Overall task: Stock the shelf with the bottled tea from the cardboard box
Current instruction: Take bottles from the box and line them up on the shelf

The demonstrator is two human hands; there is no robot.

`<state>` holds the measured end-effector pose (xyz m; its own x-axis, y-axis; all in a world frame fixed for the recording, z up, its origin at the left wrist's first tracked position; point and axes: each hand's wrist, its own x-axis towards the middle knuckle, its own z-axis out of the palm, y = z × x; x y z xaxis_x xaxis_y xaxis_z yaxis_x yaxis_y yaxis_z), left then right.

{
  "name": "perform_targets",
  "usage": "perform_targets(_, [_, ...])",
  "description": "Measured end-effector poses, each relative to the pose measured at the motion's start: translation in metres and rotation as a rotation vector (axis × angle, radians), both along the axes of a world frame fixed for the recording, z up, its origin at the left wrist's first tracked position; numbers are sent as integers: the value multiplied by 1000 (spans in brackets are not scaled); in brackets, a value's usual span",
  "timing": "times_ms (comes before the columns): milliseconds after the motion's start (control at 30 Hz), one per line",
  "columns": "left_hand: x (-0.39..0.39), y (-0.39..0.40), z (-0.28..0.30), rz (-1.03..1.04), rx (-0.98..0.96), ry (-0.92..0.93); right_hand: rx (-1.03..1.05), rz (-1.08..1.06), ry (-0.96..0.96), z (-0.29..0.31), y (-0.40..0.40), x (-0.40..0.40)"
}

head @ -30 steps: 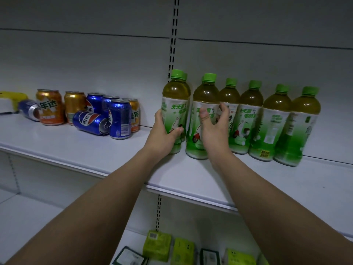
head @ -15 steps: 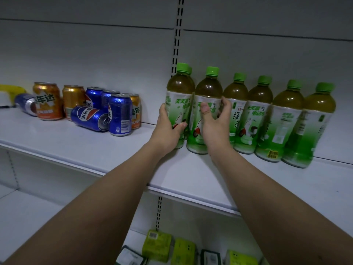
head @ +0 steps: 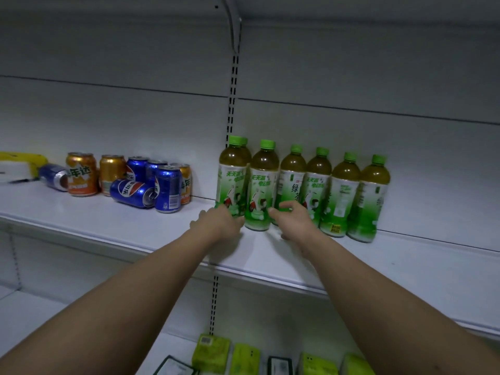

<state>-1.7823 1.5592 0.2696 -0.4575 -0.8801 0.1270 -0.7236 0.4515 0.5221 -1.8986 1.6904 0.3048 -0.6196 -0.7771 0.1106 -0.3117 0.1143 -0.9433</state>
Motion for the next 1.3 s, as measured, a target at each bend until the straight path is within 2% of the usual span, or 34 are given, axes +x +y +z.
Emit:
perform_targets(67, [8,34,10,-10,-35,24,39,-17,68,1,13,2])
perform_targets(133, [14,67,17,-71,-89,84,35,-69,261,0,28,10])
perform_targets(200, [24,103,19,-132,-158,180,-47,-105,442,-7,47,21])
perform_targets(267, [38,139,15,-154,-238,288,-142,-88,498,-13,71,34])
perform_targets(400, [67,186,-15,-174,-238,562,-262,-100,365,-42,109,47])
perform_targets(500, [80,200,-62,-119,-132,734,-283,-115,180,-89,124,53])
perform_targets(600, [82,216,-123,-19,57,797,-246,-119,45,-140,136,61])
perform_targets(700, [75,239,-192,78,204,725,-116,-125,-34,-202,153,68])
perform_targets(933, [114,297,-358,152,603,177,287,-138,-117,-358,218,68])
perform_targets(1067, [124,300,-404,182,773,-19,574,-132,-226,-423,251,61])
perform_targets(1300, [120,280,-457,213,854,-164,872,141,-240,-509,284,53])
